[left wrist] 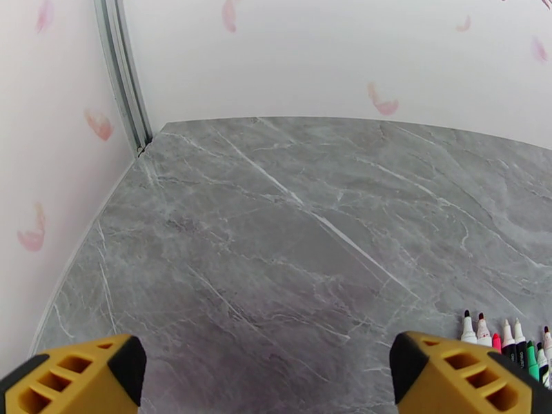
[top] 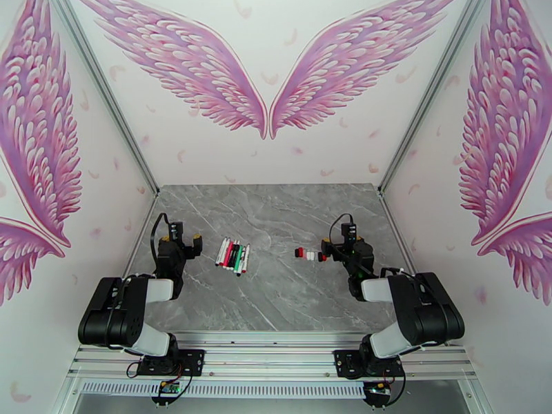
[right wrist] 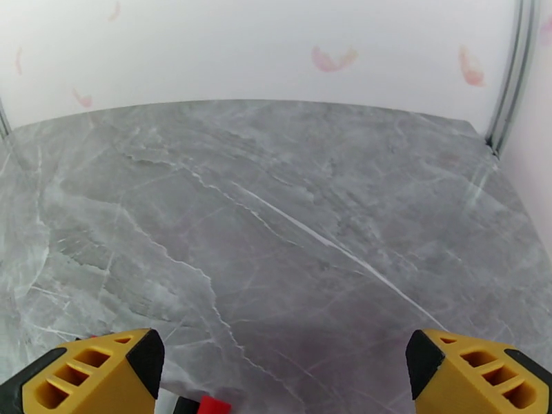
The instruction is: Open the pen caps
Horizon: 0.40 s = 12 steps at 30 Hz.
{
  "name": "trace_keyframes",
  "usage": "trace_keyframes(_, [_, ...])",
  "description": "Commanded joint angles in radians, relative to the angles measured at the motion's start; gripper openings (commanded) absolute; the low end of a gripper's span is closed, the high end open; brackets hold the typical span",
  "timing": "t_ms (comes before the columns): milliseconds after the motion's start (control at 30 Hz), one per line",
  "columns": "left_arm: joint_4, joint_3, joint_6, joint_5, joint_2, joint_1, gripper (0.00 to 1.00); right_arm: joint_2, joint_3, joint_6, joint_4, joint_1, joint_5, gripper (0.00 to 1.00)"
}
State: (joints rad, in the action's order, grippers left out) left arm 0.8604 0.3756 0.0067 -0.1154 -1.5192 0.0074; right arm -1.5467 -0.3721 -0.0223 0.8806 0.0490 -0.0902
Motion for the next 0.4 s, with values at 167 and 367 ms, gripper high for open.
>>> trace_keyframes(167, [-0.023,0.022,-0.007,0.017,-0.003,0.0,0.99,0.001,-0.027,0.022,-0.022,-0.001,0.047,0.99])
trace_keyframes(367, [-0.023,0.023,-0.007,0.019,-0.003,0.0,0.99,0.002,-0.024,0.022,-0.023,-0.001,0.046,0.99])
